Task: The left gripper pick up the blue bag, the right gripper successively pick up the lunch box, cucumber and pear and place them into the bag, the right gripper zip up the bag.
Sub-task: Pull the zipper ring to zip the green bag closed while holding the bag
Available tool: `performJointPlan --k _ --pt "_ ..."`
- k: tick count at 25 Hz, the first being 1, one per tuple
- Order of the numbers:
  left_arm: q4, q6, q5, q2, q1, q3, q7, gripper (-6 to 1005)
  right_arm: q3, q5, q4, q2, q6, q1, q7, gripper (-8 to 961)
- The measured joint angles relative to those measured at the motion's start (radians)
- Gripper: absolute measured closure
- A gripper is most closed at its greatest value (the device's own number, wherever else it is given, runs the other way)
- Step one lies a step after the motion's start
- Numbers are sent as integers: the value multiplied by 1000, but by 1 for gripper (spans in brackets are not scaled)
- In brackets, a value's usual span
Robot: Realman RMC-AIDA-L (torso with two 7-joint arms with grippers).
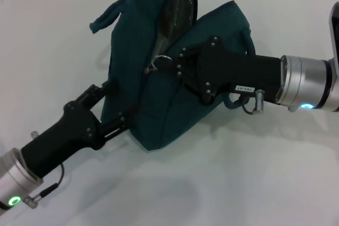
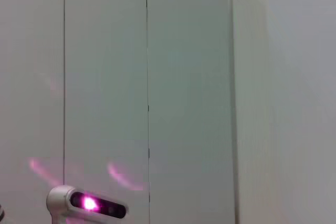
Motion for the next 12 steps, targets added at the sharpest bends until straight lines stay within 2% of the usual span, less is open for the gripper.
performJointPlan --k 6,12 --pt "-37 -31 -63 -4 4 0 58 166 1 2 -5 -1 5 -1 -4 945" --pt "-67 -96 -72 -7 -49 6 94 178 2 3 -8 -1 10 0 -5 945"
